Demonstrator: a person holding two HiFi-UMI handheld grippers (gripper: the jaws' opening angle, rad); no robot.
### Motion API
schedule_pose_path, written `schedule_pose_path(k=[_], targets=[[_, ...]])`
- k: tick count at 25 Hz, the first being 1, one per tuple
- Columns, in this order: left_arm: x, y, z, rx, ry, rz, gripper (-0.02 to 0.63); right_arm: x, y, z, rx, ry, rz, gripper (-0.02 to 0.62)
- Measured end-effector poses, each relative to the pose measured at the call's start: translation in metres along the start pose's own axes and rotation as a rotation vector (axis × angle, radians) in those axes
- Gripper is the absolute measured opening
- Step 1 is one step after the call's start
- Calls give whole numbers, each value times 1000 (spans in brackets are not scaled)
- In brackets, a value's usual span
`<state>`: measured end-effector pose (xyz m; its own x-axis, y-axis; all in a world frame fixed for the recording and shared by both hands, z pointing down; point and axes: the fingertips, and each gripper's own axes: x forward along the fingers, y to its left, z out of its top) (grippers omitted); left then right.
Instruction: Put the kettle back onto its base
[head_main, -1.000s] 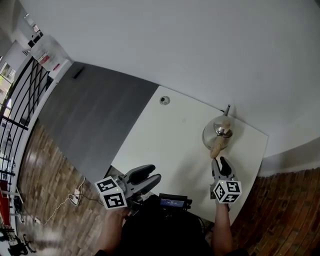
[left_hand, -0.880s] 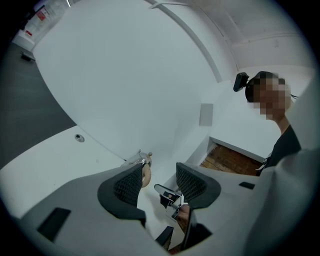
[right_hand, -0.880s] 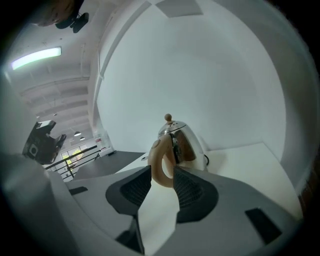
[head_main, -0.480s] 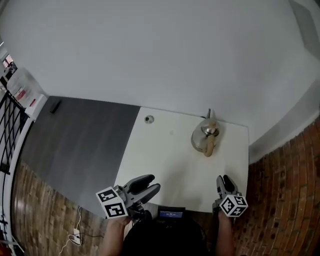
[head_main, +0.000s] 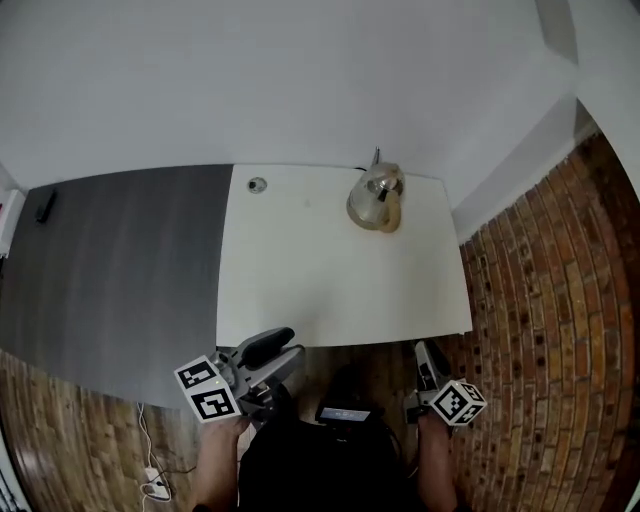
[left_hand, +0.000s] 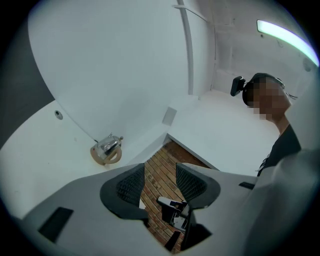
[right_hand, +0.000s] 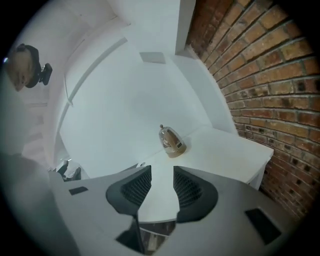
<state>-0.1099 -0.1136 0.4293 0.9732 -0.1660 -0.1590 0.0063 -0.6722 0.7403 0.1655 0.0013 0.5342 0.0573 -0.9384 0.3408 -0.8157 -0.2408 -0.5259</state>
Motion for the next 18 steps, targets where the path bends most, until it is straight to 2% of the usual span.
schedule_pose_path(k=[8, 12, 18], targets=[[-1, -45, -4, 43, -7, -129, 147, -55, 38, 17, -19, -101, 50, 141], [2, -67, -31, 48, 38, -157, 117, -93, 37, 9, 5, -146, 70, 141], [-11, -116, -88, 70, 136, -143, 101, -166, 19, -21, 101, -225, 78, 141]])
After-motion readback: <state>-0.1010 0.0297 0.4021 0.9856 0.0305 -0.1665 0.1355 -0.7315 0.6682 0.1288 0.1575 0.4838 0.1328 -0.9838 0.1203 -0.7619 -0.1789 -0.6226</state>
